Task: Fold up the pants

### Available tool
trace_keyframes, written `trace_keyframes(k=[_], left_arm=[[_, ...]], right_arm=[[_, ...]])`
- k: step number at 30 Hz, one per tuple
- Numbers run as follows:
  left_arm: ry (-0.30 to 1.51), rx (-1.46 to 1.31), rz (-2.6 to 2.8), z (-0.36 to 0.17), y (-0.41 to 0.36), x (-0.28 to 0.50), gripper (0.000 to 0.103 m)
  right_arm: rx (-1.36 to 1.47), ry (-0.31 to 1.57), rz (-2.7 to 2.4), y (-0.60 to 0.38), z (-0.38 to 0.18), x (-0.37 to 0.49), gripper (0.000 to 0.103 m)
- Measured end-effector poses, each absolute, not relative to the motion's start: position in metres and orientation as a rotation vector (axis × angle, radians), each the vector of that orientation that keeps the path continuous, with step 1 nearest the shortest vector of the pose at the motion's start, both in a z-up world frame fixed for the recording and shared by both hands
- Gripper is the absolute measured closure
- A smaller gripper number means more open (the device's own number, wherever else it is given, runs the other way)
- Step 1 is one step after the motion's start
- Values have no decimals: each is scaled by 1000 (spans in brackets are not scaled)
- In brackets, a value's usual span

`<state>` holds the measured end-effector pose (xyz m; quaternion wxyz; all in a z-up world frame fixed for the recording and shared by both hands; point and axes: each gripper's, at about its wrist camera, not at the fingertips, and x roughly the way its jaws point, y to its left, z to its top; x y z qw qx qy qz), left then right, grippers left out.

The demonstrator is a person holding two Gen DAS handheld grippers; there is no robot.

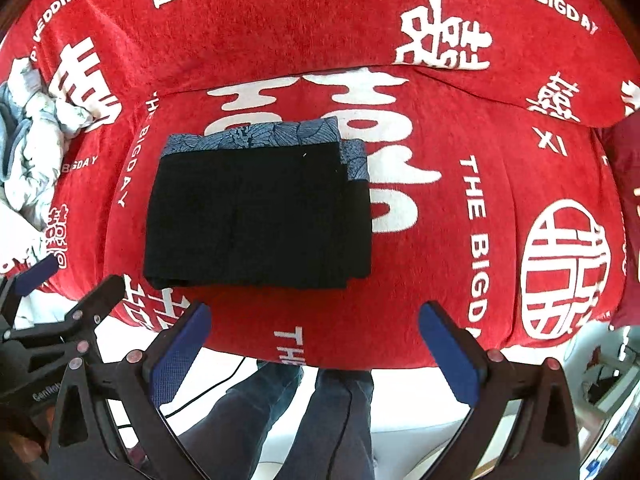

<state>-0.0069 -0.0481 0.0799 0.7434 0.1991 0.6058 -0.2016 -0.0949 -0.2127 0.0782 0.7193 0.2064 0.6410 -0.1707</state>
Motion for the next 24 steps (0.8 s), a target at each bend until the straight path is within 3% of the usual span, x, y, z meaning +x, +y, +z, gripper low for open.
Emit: trace_keyframes(k=[24], left_arm=[[1249,434,-458,117,-48,-3,0]], right_arm=[[342,1360,-452,-201,124,-85,0]])
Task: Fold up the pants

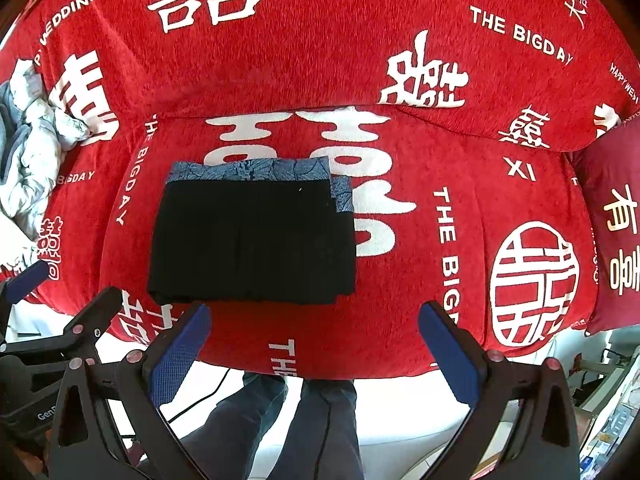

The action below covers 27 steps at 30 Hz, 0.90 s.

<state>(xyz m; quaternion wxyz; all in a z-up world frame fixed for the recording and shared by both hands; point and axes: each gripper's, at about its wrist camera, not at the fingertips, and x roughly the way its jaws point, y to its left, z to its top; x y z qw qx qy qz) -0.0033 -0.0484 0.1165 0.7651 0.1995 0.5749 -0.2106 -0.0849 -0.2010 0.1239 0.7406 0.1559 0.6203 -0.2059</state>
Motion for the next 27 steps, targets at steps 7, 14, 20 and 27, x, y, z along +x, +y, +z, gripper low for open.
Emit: trace_keyframes(k=[7,14,20,27], left_arm=[[1241,440,-453,119,-50,-1,0],[1232,448,-435,119,-50,0,0],[1230,447,-430,119,-49,-1,0],[1257,440,-440,115,-48,0,0]], right_arm=[[338,1352,-457,-201,127,-82,0],[330,1355,-454,-200,127,-77,0],[330,1354,-455,-199,127,-77,0],[330,1359,-459,-200,126,-76,0]])
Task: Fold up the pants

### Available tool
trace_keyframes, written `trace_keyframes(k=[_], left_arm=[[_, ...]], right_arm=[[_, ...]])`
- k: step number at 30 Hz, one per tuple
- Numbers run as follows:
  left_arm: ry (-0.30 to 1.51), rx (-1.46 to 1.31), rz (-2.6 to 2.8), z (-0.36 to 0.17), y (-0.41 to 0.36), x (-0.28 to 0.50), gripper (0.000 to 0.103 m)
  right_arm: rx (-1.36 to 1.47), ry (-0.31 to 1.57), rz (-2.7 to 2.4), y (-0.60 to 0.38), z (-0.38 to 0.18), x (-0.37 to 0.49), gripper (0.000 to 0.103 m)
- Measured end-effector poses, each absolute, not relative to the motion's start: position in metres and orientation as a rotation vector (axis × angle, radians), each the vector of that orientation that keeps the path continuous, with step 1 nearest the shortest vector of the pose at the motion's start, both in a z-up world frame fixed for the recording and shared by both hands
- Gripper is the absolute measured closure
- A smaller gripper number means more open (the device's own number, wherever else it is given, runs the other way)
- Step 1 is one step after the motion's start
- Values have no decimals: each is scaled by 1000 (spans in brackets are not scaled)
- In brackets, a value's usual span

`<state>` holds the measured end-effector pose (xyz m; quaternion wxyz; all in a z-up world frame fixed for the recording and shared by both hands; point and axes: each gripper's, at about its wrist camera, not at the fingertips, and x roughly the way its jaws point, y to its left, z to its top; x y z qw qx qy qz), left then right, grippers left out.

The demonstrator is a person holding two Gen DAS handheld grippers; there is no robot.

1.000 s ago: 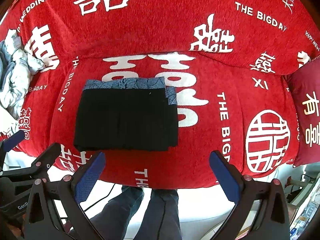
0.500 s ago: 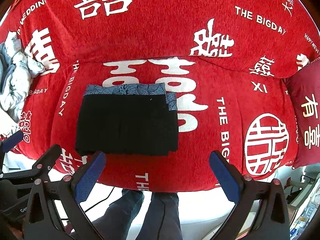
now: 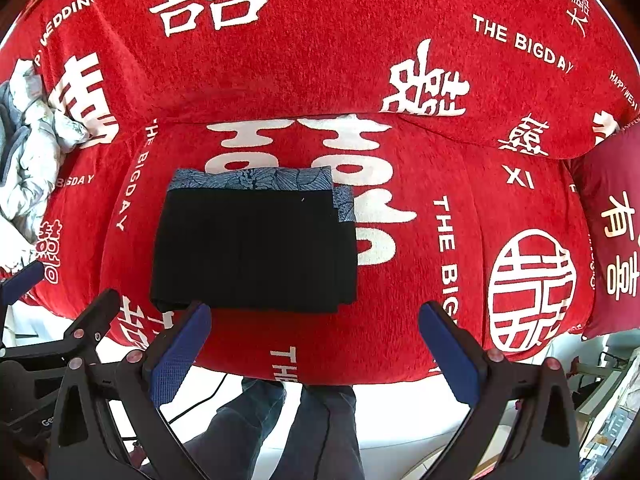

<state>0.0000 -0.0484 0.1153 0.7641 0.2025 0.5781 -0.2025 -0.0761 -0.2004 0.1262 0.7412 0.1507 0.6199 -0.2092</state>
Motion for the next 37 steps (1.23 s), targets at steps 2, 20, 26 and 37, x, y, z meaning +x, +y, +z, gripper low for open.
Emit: trace_keyframes(k=[2,20,26,37], left_arm=[[1266,434,-442,114,-47,1,0],[1252,451,-422,114,-47,3,0],[1267,449,-423,110,-44,3,0],[1248,433,-454,114,-45,0,0]], right_arm=[[329,1363,-460,-201,125,-76,0],[324,1368,-453,-197,123,-72,0],[327,1368,-450,-197,122,-73,0],[339,1363,-459,-199,120,-80,0]])
